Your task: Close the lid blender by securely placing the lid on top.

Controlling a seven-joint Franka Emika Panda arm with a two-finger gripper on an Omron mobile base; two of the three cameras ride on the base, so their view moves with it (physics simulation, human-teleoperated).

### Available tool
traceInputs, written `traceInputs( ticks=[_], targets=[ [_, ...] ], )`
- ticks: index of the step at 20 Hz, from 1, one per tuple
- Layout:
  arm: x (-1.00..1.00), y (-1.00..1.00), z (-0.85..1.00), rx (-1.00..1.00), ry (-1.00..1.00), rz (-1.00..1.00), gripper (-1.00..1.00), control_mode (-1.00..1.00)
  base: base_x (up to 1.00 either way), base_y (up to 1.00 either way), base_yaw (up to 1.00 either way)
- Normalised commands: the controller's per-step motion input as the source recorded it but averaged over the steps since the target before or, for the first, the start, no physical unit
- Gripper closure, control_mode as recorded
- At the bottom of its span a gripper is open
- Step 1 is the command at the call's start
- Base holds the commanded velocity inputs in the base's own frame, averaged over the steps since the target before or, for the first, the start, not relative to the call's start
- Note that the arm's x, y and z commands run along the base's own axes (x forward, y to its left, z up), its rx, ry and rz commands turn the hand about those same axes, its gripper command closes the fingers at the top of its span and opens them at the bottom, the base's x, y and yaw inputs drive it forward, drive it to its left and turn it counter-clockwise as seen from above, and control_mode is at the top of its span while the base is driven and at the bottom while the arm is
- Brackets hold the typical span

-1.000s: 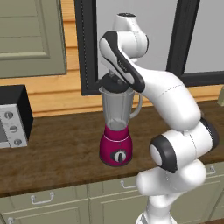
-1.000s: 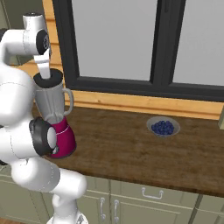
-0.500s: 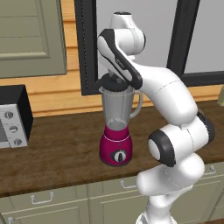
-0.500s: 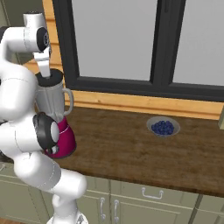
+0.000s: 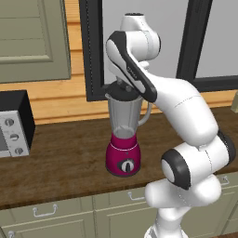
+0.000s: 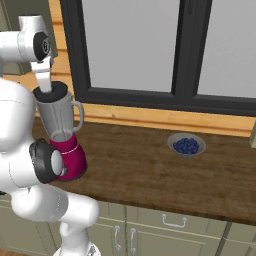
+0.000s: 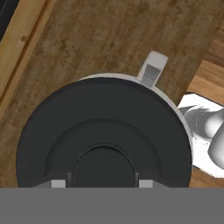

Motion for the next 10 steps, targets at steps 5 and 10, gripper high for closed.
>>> traceInputs(
  ticks=[5,10],
  targets=[
    [-0.21,0.00,0.00,0.00,0.00,0.00,1.00,-1.00,0.00,0.00,0.00],
    [0.00,0.00,-0.22,0.00,0.05,0.00,1.00,-1.00,0.00,0.00,0.00]
  ],
)
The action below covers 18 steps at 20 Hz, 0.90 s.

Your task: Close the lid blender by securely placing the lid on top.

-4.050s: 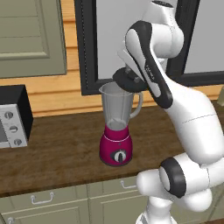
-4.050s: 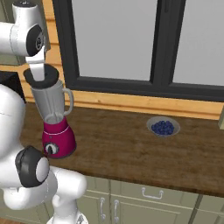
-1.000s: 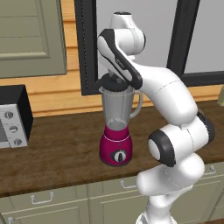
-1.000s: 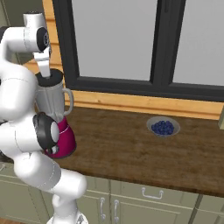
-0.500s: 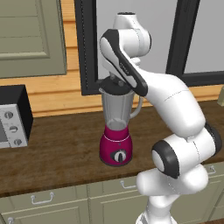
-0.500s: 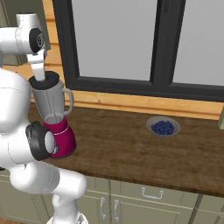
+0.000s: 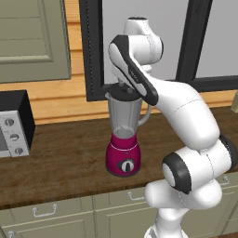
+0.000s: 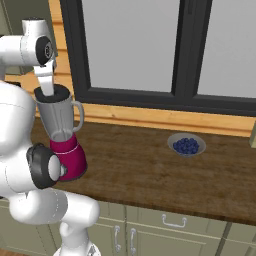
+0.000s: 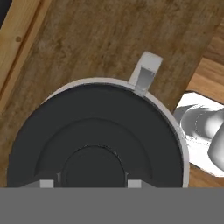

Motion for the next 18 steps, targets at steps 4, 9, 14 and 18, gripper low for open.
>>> traceInputs(
  ticks=[4,9,14,18],
  targets=[
    [0.00,0.00,-0.45,0.00,0.09,0.00,1.00,-1.00,0.00,0.00,0.00],
    [-0.13,0.00,-0.39,0.00,0.07,0.00,1.00,-1.00,0.00,0.00,0.00],
    [-0.28,0.00,-0.38,0.00,0.02,0.00,-1.00,-1.00,0.00,0.00,0.00],
    [-0.25,-0.01,-0.25,0.00,-0.03,0.00,-1.00,-1.00,0.00,0.00,0.00]
  ],
)
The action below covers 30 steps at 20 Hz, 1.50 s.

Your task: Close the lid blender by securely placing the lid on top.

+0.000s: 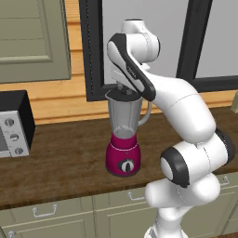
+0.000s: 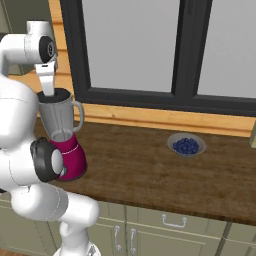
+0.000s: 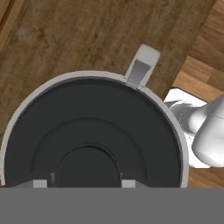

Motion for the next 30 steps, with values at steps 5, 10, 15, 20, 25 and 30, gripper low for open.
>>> traceInputs(
  ticks=[5,10,15,20,25,30],
  targets=[
    [-0.13,0.00,-0.09,0.00,-0.05,0.00,-1.00,-1.00,0.00,0.00,0.00],
    [-0.03,0.00,0.00,0.00,-0.08,0.01,-1.00,-1.00,0.00,0.00,0.00],
    [-0.32,-0.10,0.10,0.00,-0.19,0.02,-1.00,-1.00,0.00,0.00,0.00],
    [-0.62,-0.28,0.13,0.06,-0.27,0.03,-1.00,-1.00,0.00,0.00,0.00],
    [-0.71,-0.41,0.00,0.09,-0.25,0.01,-1.00,-1.00,0.00,0.00,0.00],
    [-0.68,-0.82,0.00,0.04,-0.22,0.00,-1.00,-1.00,0.00,0.00,0.00]
  ],
)
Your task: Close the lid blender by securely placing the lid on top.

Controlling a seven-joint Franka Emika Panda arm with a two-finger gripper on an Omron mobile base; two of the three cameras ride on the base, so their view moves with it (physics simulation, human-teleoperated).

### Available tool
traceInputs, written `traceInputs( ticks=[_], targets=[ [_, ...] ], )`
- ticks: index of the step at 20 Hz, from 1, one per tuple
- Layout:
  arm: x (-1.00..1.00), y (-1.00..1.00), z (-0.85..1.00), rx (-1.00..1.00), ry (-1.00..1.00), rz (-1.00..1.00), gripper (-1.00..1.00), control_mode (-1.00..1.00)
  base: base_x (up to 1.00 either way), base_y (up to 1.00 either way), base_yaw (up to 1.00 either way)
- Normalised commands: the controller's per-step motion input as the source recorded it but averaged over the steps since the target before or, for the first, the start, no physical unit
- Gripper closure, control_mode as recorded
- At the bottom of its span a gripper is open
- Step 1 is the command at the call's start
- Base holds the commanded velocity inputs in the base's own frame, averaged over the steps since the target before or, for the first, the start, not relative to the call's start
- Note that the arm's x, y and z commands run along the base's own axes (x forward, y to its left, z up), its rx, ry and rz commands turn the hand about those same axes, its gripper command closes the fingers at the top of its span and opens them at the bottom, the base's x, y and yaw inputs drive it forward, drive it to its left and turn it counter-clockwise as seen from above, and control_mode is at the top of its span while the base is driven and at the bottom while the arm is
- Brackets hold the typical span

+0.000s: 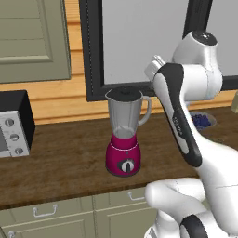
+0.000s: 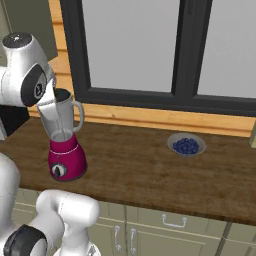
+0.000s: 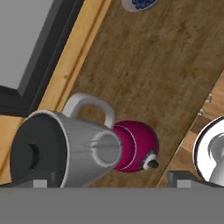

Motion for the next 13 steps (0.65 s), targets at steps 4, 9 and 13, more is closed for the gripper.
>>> traceInputs(
  ticks=[4,9,13],
  targets=[
    [-0.63,-1.00,-0.02,0.06,-0.16,-0.03,-1.00,-1.00,0.00,0.00,0.00],
    [-0.13,-0.63,-0.14,0.01,-0.02,-0.03,-1.00,-1.00,0.00,0.00,0.00],
    [0.00,-0.28,-0.06,0.00,0.00,0.00,-1.00,-1.00,0.00,0.00,0.00]
  ],
)
